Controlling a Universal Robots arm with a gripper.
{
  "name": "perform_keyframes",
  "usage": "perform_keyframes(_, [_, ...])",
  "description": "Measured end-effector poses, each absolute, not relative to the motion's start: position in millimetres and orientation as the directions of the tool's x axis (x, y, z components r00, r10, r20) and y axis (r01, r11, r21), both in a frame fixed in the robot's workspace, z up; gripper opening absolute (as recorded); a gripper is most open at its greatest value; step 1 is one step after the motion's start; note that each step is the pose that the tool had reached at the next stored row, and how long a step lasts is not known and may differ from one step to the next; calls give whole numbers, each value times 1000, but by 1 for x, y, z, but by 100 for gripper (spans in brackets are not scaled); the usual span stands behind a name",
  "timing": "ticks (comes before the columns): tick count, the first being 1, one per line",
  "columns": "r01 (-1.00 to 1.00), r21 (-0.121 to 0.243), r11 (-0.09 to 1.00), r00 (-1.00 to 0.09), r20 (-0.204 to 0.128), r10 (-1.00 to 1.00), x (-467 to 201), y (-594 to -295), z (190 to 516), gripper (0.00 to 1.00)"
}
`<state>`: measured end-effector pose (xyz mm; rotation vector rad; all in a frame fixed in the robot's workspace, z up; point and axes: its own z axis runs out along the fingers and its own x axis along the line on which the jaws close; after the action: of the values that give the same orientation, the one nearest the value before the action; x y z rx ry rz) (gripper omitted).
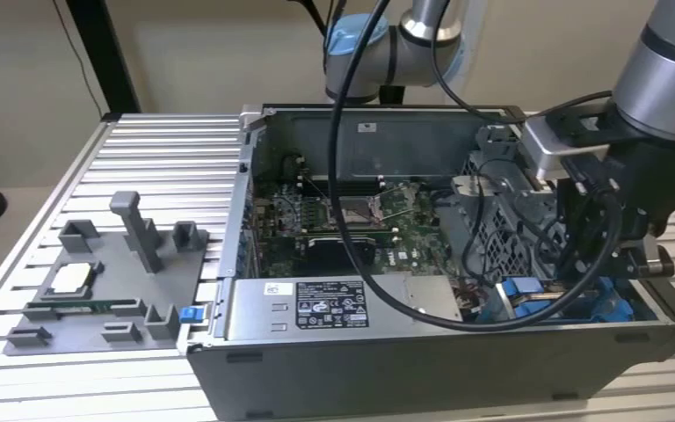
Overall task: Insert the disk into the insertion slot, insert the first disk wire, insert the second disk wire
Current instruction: 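Insert the second disk wire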
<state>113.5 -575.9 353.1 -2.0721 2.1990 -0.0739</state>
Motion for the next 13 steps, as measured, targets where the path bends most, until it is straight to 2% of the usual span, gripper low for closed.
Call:
perform_keyframes(6, [-983,-173,61,-52,-56,-997,105,-576,349,0])
perform_keyframes(13, [-982,-178,61,-52,-56,-997,104,-575,348,0])
